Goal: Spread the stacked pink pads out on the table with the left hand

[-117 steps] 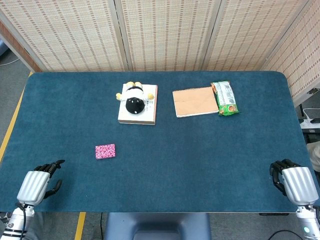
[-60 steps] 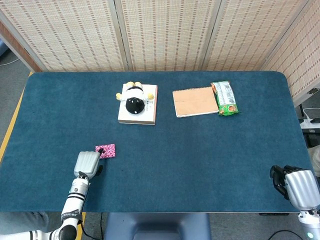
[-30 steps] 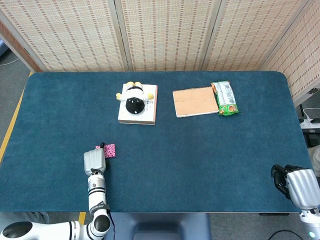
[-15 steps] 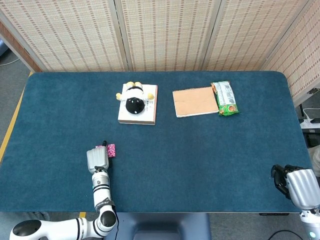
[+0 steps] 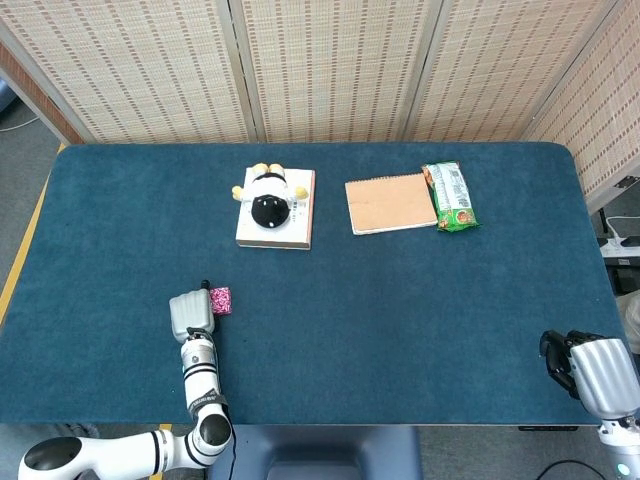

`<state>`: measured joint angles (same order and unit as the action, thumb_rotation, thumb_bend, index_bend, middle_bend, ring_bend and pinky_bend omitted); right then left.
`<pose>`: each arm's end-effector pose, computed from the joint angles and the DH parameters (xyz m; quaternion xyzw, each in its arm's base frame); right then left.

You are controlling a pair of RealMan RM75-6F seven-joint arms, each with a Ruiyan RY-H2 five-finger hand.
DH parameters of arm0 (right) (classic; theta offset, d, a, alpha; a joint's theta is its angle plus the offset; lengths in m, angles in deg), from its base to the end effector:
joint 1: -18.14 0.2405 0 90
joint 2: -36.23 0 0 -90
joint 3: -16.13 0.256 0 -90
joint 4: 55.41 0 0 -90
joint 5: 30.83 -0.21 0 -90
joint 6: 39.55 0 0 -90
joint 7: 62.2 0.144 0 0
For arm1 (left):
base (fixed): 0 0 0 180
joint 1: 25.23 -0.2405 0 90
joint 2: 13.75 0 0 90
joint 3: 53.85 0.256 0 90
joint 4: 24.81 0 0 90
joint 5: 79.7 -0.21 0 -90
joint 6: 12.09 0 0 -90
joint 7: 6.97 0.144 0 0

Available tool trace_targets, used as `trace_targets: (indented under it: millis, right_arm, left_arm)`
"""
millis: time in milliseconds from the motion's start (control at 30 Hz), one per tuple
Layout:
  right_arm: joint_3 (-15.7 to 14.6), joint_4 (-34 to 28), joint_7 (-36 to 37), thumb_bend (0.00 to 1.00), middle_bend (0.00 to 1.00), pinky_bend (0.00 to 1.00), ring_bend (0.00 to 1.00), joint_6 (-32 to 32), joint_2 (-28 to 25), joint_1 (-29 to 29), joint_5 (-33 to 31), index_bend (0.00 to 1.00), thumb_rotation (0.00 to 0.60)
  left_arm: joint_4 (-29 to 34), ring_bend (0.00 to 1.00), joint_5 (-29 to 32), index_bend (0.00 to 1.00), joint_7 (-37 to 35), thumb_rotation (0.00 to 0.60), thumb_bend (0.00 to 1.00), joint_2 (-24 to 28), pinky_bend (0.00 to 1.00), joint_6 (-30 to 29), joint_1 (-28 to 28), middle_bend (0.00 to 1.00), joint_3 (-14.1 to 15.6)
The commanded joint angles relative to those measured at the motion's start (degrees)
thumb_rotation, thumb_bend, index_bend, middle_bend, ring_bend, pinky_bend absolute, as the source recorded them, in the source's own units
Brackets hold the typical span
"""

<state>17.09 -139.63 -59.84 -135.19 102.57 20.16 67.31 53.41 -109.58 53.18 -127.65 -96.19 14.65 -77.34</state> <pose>-0.3068 -0.1560 0.1649 0.6286 -0.2987 0.4389 0.5684 -0.1587 0.3190 -0.0683 -0.5689 -0.4792 -0.1759 0.6448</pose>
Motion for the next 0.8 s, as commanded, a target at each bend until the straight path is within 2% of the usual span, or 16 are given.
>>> trace_targets:
  millis: [33, 400, 600, 800]
  right_arm:
    - [-0.05, -0.01, -0.02, 0.35, 0.86, 0.87, 0.77, 0.01, 0.01, 0.01, 0.07, 1.00, 0.600]
    - [-0.06, -0.05, -0.19, 0.35, 0.86, 0.87, 0.77, 0.21, 0.05, 0.09, 0.02, 1.00, 0.600]
    - [-0.08, -0.02, -0.22, 0.35, 0.86, 0.87, 0.77, 0.19, 0.07, 0.08, 0.02, 1.00, 0.600]
    - [-0.15, -0.06, -0.30, 0.35, 0.86, 0.87, 0.77, 0.29, 0.05, 0.09, 0.04, 1.00, 0.600]
  left_arm:
    - [-0.14, 1.00, 0.30, 0.24, 0.14, 0.600, 0.36, 0.10, 1.00, 0.05, -0.06, 1.00, -0.03]
    - [-0.12, 1.00, 0.30, 0.29, -0.41, 0.600, 0.37, 0.38, 1.00, 0.09, -0.32, 1.00, 0.17]
    - [1.66, 1.00, -1.46, 0.36, -1.82, 0.600, 0.37, 1.08, 1.00, -0.41, -0.93, 1.00, 1.06]
    - [3.41, 1.00, -2.34, 0.37, -2.25, 0.600, 0.37, 1.99, 1.00, -0.80, -1.41, 1.00, 1.58]
